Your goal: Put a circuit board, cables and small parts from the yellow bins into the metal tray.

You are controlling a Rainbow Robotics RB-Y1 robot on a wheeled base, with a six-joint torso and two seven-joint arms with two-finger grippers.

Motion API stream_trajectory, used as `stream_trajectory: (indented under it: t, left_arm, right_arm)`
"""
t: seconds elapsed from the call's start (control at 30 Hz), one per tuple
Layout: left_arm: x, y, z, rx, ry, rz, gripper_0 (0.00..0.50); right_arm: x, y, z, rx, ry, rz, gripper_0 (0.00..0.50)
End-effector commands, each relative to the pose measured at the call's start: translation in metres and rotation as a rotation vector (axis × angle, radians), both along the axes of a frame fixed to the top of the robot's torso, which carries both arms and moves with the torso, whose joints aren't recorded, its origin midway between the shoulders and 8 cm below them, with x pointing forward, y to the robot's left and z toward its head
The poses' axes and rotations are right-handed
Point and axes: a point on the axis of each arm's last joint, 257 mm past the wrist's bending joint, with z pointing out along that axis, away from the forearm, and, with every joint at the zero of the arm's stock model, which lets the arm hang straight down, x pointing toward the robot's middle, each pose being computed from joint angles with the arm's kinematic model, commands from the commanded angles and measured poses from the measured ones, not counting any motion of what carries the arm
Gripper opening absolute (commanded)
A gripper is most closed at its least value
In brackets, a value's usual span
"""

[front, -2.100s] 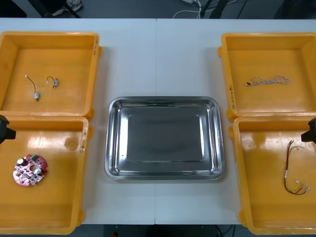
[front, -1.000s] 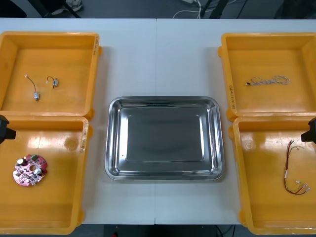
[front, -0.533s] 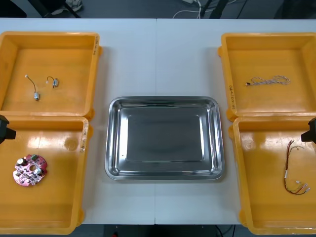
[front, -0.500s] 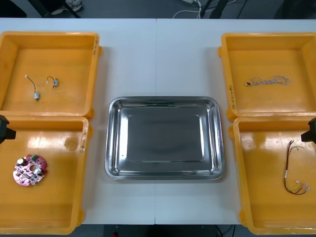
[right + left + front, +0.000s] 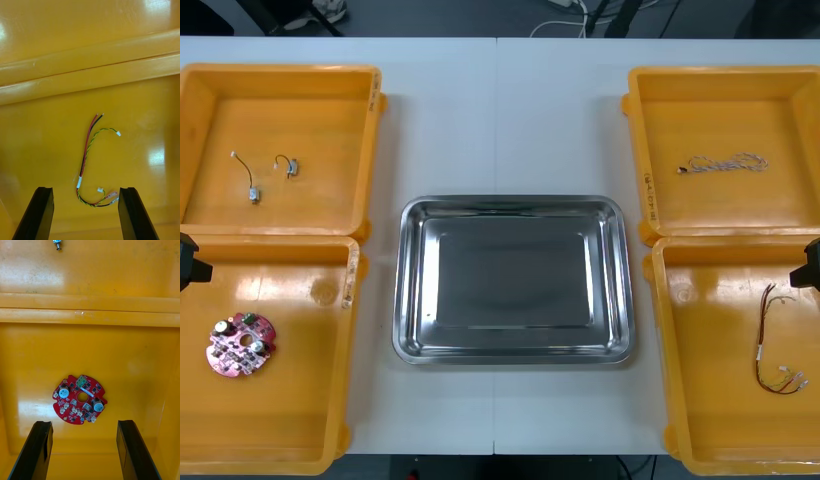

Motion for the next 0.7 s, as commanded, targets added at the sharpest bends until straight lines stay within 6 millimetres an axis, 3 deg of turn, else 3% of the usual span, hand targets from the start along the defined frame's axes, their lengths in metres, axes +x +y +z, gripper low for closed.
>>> stream_trajectory:
  t: [0.03, 0.7]
  left_arm:
    - [-0.0049, 0.0069, 0.0093, 0.056, -0.017, -0.061, 0.5]
    - [-0.0049, 0.0069, 0.0093, 0.056, -0.017, -0.061, 0.5]
  right_arm:
    - [-0.0004, 0.0003, 0.0088, -0.017, -0.022, 0.052, 0.5]
    - [-0.0004, 0.0003, 0.0088, -0.017, -0.022, 0.052, 0.5]
